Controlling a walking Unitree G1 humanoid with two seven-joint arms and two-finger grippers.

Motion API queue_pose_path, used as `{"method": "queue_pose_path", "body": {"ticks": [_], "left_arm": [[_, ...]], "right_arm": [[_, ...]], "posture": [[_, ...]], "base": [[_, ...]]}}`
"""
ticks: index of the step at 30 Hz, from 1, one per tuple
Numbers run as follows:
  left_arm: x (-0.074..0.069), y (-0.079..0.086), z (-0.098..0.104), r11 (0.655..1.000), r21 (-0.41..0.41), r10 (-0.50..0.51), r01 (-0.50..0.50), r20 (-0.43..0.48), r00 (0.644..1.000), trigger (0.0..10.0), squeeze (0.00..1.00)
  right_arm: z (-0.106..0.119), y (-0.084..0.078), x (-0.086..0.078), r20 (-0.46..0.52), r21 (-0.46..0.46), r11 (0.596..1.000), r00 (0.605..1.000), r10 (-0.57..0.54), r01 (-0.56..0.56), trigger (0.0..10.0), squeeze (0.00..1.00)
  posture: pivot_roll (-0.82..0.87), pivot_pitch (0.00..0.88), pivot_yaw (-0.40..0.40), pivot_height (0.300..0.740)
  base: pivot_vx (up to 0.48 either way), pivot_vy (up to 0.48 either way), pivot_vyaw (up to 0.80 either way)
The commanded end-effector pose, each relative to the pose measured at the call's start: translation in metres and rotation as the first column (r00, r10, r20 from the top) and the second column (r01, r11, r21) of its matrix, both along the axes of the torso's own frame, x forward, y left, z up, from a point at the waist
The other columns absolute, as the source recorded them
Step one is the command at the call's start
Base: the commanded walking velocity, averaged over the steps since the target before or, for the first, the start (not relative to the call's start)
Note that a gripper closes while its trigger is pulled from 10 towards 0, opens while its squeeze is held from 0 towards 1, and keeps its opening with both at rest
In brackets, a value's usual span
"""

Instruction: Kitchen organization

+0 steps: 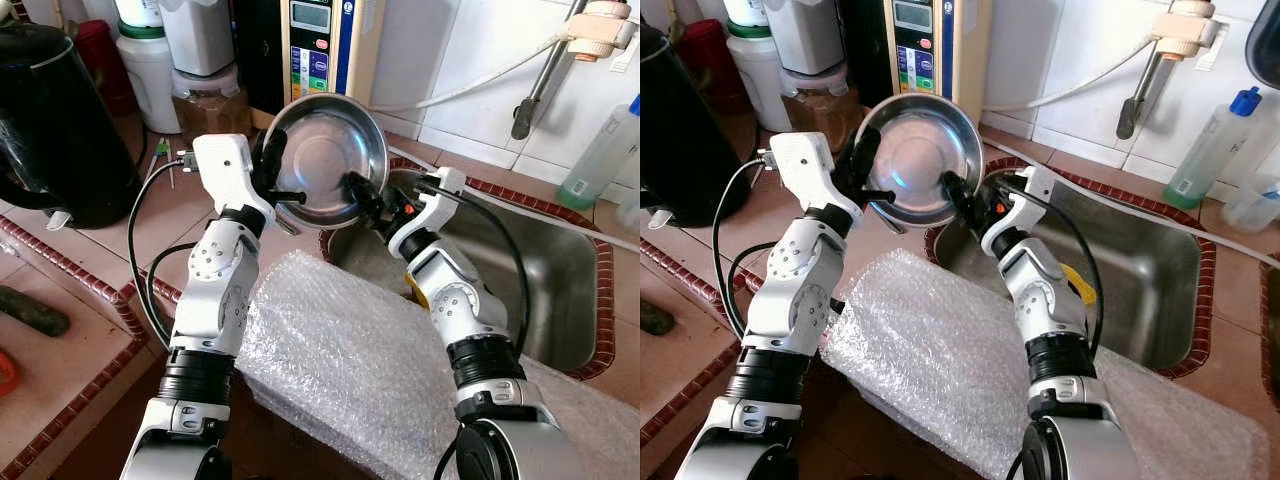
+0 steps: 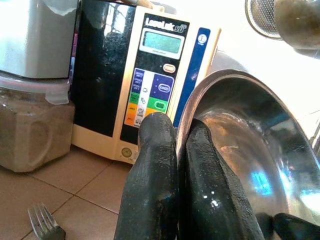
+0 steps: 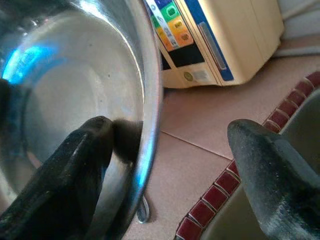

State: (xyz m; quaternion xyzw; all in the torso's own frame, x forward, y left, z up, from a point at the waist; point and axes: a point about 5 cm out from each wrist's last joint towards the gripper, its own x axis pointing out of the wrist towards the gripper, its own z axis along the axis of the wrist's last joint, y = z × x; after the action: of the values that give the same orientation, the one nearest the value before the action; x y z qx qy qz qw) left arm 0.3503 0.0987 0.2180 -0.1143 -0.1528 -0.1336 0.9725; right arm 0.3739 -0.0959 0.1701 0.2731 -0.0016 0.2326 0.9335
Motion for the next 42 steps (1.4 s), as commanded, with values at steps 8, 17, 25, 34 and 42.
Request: {"method": "queue_pose_path", "body": {"ticks": [8, 17, 25, 34, 42], "left_arm": [[-0.003, -0.003, 0.005, 1.000, -0.016, -0.026, 0.027, 0.022, 0.999, 0.0, 0.00], [-0.002, -0.003, 0.004, 1.000, -0.006, -0.027, 0.027, 0.015, 1.000, 0.0, 0.00], [-0.001, -0.001, 0.004, 1.000, 0.001, -0.021, 0.021, 0.012, 1.000, 0.0, 0.00], [0.001, 0.000, -0.002, 1.000, 0.024, -0.008, 0.008, -0.028, 1.000, 0.0, 0.00], [0.006, 0.003, -0.018, 0.997, 0.072, 0.020, -0.011, -0.125, 0.992, 10.0, 0.00]], "right_arm": [[0.003, -0.001, 0.008, -0.037, 0.039, 0.998, 0.998, -0.043, 0.044, 0.0, 0.00], [0.015, -0.001, 0.015, -0.062, 0.207, 0.975, 0.996, -0.070, 0.081, 0.0, 0.00], [0.018, 0.004, 0.016, -0.062, 0.249, 0.967, 0.997, -0.039, 0.054, 0.0, 0.00], [0.018, 0.004, 0.016, -0.063, 0.264, 0.964, 0.998, -0.027, 0.043, 0.0, 0.00], [0.018, 0.004, 0.015, -0.059, 0.272, 0.962, 0.998, -0.004, 0.020, 0.0, 0.00]], "posture": [[0.07, 0.046, 0.018, 0.740], [0.07, 0.045, 0.023, 0.740], [0.08, 0.046, 0.022, 0.740], [0.08, 0.047, 0.025, 0.740], [0.08, 0.046, 0.024, 0.740]], "base": [[0.000, 0.000, 0.00], [0.000, 0.000, 0.00], [0.000, 0.000, 0.00], [0.000, 0.000, 0.00], [0.000, 0.000, 0.00]]}}
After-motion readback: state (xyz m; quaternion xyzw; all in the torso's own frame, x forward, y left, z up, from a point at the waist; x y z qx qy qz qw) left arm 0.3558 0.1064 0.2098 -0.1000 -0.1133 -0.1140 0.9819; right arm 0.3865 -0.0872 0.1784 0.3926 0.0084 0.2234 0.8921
